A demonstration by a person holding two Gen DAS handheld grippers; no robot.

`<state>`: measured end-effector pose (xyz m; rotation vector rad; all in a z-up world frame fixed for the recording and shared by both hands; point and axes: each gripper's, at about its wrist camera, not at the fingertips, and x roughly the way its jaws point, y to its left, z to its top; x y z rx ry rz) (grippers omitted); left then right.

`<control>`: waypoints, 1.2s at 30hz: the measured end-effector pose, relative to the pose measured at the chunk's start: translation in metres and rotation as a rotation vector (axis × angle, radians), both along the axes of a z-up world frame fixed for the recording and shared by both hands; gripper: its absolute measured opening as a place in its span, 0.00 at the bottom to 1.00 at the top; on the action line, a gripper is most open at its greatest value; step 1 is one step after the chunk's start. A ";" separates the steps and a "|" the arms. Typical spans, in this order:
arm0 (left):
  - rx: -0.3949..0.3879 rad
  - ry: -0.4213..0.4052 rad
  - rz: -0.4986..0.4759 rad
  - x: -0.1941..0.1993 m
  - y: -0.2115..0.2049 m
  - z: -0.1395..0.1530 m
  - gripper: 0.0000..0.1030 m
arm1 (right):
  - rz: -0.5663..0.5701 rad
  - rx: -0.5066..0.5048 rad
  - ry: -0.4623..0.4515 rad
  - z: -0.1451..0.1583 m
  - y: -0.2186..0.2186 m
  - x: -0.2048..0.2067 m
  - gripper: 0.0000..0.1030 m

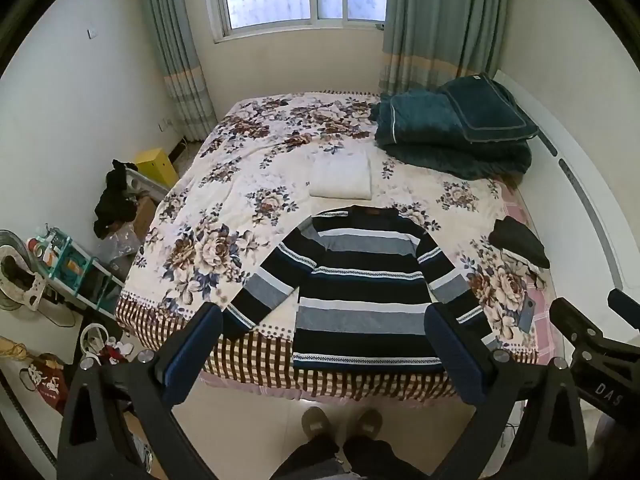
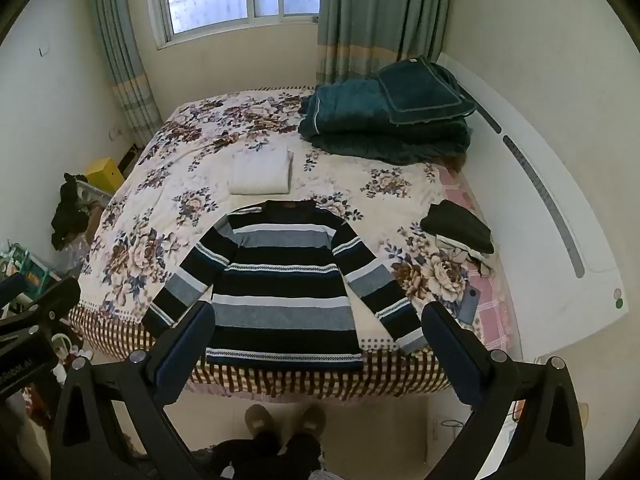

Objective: Fold small clothes

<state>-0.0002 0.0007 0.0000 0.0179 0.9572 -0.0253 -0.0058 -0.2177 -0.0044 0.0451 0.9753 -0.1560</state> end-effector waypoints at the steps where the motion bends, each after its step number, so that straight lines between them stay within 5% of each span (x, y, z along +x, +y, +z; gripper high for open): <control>1: 0.010 0.000 0.001 0.000 0.000 0.000 1.00 | -0.001 0.000 -0.002 0.000 0.000 0.000 1.00; 36: 0.022 -0.029 -0.011 0.006 -0.005 0.013 1.00 | 0.004 -0.009 -0.016 0.010 0.001 0.000 1.00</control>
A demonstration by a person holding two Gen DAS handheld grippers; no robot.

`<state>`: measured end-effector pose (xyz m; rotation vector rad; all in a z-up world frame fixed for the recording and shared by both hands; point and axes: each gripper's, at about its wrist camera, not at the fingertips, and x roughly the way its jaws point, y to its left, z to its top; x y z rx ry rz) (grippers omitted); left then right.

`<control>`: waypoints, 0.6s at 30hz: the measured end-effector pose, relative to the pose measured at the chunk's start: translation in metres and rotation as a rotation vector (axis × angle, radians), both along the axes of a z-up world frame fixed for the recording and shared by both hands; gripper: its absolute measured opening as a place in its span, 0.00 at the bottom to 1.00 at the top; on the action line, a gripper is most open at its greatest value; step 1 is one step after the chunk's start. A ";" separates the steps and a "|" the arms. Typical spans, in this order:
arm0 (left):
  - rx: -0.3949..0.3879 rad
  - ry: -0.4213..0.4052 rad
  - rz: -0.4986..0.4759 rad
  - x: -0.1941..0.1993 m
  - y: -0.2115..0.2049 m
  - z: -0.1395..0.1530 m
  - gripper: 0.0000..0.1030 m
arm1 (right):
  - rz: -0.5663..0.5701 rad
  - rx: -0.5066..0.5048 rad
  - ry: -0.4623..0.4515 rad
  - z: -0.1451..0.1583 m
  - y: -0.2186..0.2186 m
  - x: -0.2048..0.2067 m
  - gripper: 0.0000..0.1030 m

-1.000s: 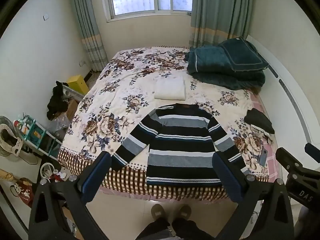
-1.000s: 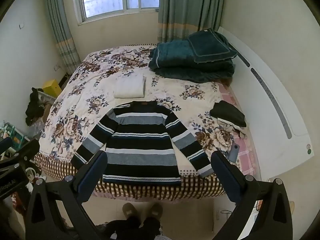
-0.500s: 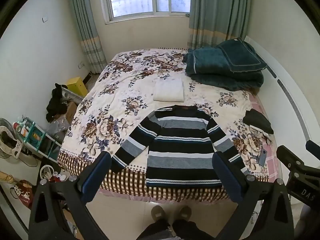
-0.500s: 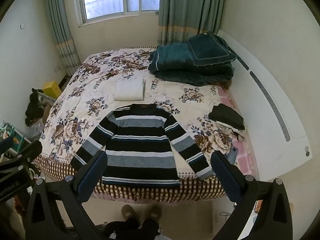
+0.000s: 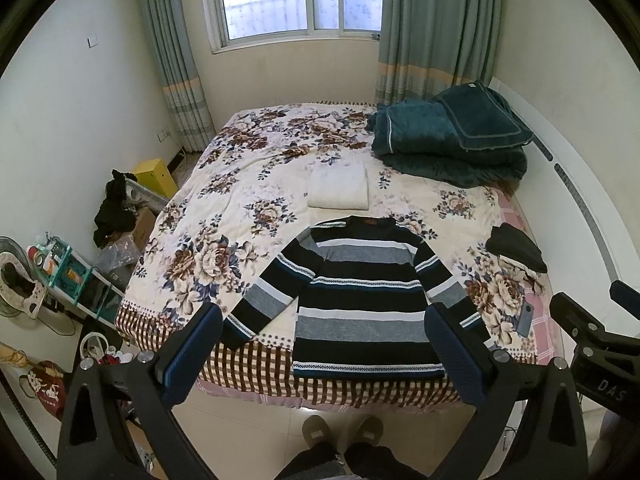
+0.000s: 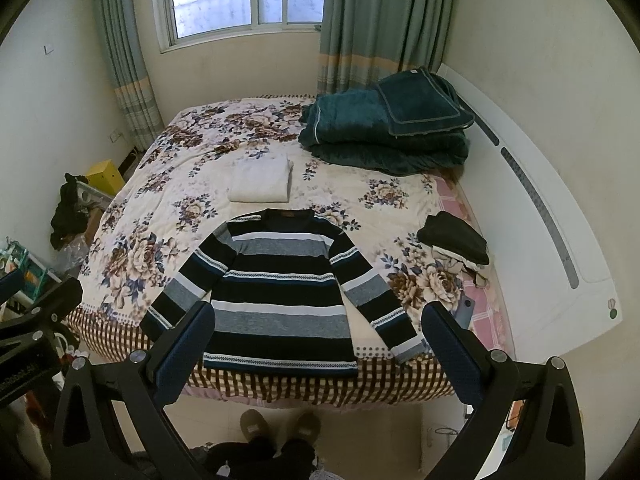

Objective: Fold small clothes

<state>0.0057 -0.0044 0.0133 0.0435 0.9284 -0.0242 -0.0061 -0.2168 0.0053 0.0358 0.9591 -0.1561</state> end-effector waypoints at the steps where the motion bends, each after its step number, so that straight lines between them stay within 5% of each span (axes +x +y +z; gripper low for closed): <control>1: 0.001 -0.001 0.001 0.000 0.000 0.000 1.00 | 0.000 0.000 0.000 0.000 0.000 0.000 1.00; 18: -0.006 -0.010 0.002 0.001 -0.002 0.006 1.00 | 0.001 -0.004 0.000 0.003 -0.002 0.000 1.00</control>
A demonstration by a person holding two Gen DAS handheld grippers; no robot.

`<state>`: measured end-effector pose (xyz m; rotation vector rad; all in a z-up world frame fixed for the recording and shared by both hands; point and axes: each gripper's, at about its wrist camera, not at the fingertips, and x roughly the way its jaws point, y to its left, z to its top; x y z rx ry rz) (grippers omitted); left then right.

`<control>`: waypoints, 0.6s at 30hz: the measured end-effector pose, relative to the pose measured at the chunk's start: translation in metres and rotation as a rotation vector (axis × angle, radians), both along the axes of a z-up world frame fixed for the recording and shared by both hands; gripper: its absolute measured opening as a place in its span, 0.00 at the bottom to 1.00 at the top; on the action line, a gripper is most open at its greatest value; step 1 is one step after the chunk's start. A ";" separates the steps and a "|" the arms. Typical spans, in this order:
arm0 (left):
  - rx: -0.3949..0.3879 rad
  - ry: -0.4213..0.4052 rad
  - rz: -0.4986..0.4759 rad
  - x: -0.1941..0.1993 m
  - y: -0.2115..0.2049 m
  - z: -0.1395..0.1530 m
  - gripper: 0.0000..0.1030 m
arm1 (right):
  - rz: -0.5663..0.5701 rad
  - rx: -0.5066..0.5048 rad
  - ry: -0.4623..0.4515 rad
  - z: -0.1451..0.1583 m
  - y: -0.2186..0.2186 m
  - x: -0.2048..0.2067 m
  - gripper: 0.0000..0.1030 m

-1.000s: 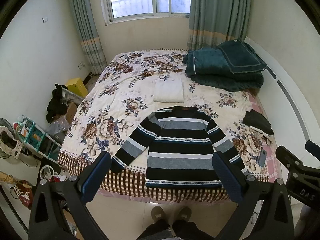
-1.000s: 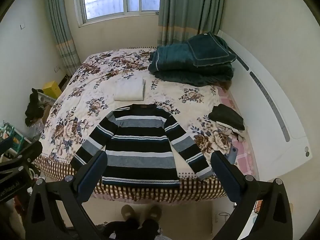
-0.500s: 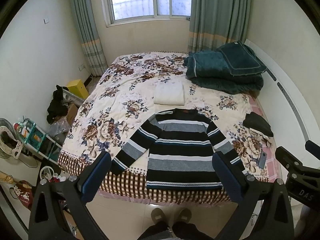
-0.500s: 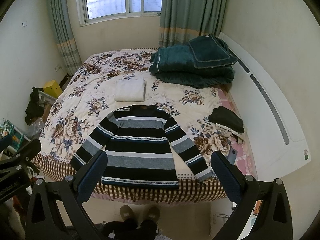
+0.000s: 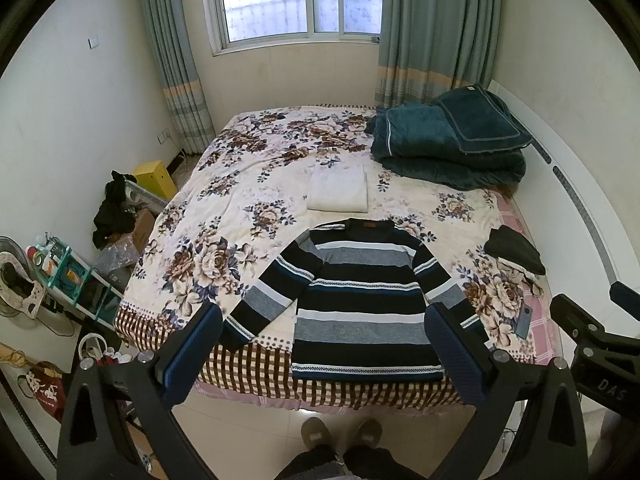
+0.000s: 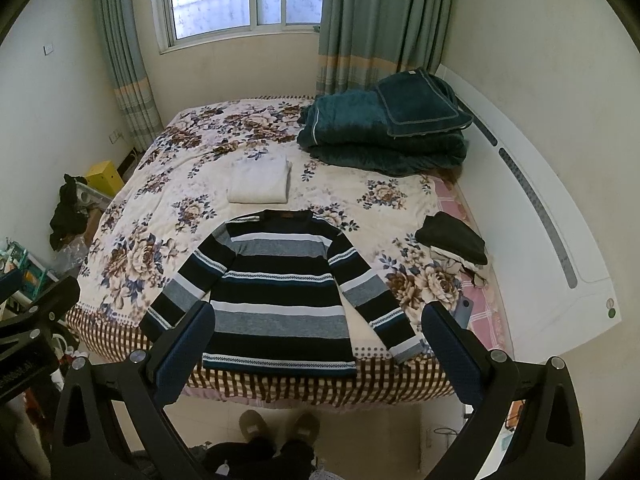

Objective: Fold small clothes

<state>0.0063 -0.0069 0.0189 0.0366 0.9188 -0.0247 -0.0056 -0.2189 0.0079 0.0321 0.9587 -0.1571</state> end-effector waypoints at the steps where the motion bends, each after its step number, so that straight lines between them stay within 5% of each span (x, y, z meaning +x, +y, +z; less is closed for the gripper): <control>1: 0.000 -0.001 0.002 -0.001 0.000 -0.001 1.00 | 0.000 -0.001 0.000 -0.001 0.001 -0.001 1.00; 18: -0.009 -0.001 0.003 -0.004 0.003 -0.002 1.00 | -0.001 -0.008 0.000 0.002 -0.009 0.005 1.00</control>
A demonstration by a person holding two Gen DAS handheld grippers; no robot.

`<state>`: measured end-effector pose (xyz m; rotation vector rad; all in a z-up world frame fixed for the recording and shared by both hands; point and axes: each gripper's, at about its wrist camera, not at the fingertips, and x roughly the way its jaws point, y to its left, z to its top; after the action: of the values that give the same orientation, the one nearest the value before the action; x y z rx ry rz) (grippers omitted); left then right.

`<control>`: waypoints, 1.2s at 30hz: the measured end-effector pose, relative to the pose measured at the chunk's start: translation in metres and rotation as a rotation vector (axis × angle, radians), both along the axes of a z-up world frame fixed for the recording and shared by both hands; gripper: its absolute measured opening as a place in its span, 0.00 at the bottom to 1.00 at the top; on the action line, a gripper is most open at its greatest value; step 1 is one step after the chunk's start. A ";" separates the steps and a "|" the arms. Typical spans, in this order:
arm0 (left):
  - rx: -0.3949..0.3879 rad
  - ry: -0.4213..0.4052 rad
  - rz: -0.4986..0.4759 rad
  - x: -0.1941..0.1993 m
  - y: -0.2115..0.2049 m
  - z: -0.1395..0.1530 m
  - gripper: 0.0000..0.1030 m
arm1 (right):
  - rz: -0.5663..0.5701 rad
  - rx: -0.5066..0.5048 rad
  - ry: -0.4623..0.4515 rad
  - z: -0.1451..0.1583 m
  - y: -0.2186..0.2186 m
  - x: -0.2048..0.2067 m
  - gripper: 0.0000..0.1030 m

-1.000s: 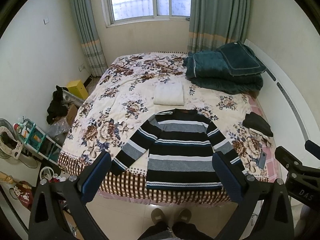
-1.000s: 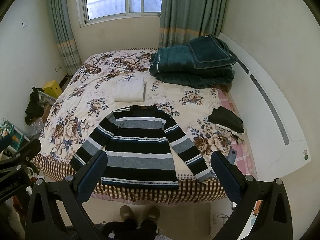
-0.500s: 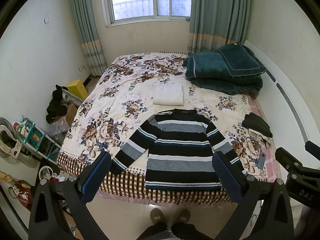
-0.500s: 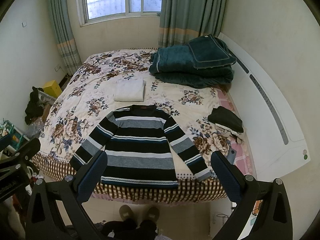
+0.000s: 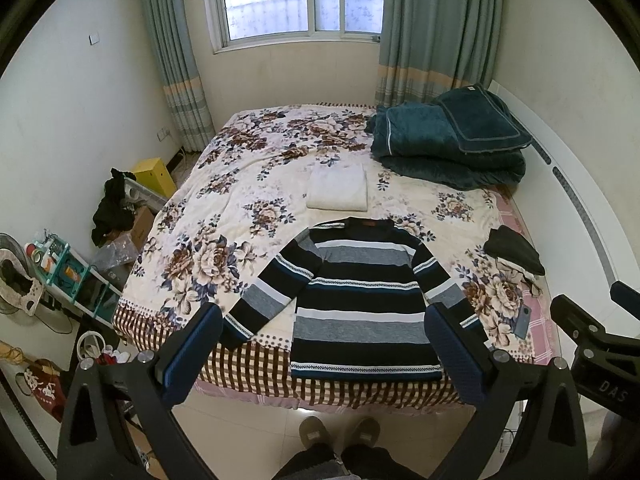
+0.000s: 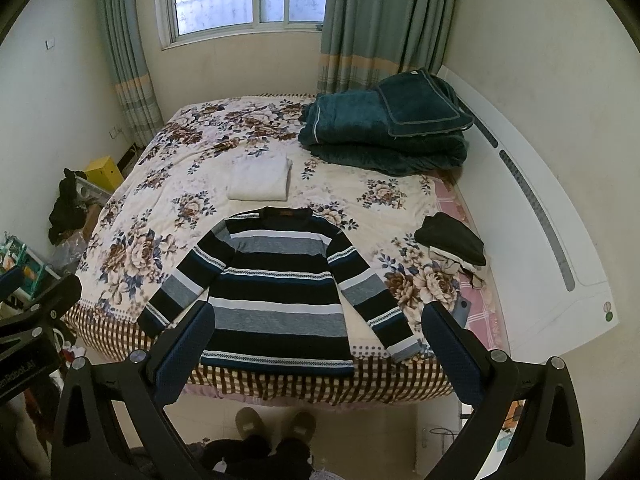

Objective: Fold small clothes

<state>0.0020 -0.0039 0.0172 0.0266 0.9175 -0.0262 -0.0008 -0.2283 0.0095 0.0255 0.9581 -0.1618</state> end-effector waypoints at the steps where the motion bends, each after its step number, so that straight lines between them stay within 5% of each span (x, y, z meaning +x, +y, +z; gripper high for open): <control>1: -0.002 -0.001 -0.001 -0.001 0.002 0.001 1.00 | -0.001 0.002 -0.001 0.002 -0.005 0.004 1.00; 25: -0.003 -0.001 -0.010 0.017 -0.002 -0.009 1.00 | -0.012 0.019 0.017 -0.010 0.000 0.001 1.00; 31: 0.034 -0.087 -0.003 0.054 0.005 -0.046 1.00 | -0.110 0.117 0.065 -0.049 -0.027 0.028 1.00; 36: 0.090 -0.106 -0.019 0.096 0.002 -0.109 1.00 | -0.342 0.139 0.136 -0.128 -0.106 0.066 1.00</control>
<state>0.0984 -0.0021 -0.0915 0.1195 0.8119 -0.0010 0.0648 -0.3342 -0.1187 0.3107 1.0945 -0.4164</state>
